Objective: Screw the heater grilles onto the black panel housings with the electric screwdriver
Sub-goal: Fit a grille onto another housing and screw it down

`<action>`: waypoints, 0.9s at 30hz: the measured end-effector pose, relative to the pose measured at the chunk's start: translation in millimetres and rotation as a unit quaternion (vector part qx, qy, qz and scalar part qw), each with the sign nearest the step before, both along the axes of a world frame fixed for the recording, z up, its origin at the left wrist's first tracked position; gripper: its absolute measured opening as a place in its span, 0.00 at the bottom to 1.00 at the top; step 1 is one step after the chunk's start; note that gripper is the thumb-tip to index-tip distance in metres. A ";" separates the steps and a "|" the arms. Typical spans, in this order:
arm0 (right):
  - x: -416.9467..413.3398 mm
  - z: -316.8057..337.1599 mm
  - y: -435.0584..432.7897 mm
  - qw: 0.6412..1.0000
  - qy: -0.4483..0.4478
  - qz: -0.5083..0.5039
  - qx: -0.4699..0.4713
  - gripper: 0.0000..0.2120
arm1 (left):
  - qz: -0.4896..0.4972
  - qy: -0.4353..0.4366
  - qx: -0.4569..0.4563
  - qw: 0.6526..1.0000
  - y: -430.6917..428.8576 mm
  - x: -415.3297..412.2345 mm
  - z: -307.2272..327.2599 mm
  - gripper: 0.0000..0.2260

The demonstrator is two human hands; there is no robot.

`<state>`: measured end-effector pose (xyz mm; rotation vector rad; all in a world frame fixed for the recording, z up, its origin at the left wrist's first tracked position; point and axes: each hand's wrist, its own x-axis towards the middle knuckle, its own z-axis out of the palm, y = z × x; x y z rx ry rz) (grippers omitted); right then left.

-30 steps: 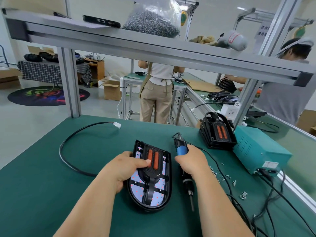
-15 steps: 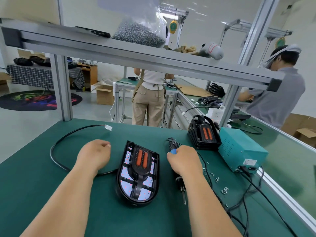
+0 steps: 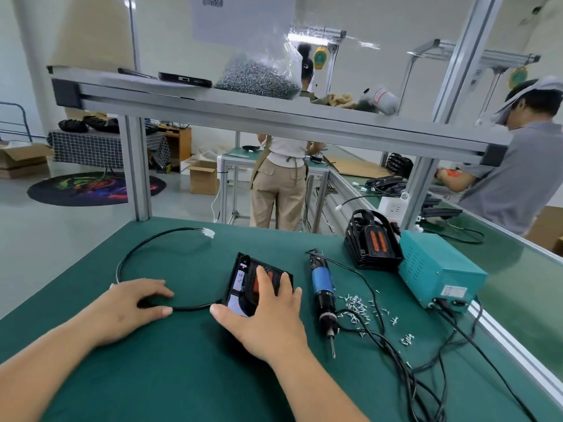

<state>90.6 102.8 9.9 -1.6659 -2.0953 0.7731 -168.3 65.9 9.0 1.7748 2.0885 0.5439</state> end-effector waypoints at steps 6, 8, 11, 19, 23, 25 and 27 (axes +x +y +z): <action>1.2 0.8 -2.6 0.997 0.055 -0.047 0.013 0.58 | 0.008 0.119 0.074 0.990 -3.0 31.0 3.7 0.09; 4.4 2.0 -2.7 0.995 0.069 -0.060 0.028 0.57 | 0.033 0.054 0.077 0.995 -5.2 48.8 10.2 0.05; 6.3 2.4 -5.4 0.992 0.093 -0.069 0.052 0.55 | 0.117 -0.259 0.063 0.957 0.6 89.1 21.0 0.06; 11.7 2.0 -16.8 0.991 0.082 -0.053 0.093 0.55 | 0.063 -0.522 -0.110 0.843 14.3 147.6 30.0 0.10; 20.7 6.0 -14.1 0.981 0.133 -0.033 0.139 0.55 | 0.087 -0.565 -0.079 0.816 22.6 152.1 31.6 0.04; 18.4 8.3 -12.6 0.950 0.256 -0.079 0.159 0.52 | 0.122 -0.586 -0.031 0.800 33.0 151.3 35.2 0.06; 14.3 10.4 -14.2 0.904 0.365 -0.162 0.156 0.41 | 0.170 -0.630 -0.003 0.757 47.0 148.9 40.5 0.06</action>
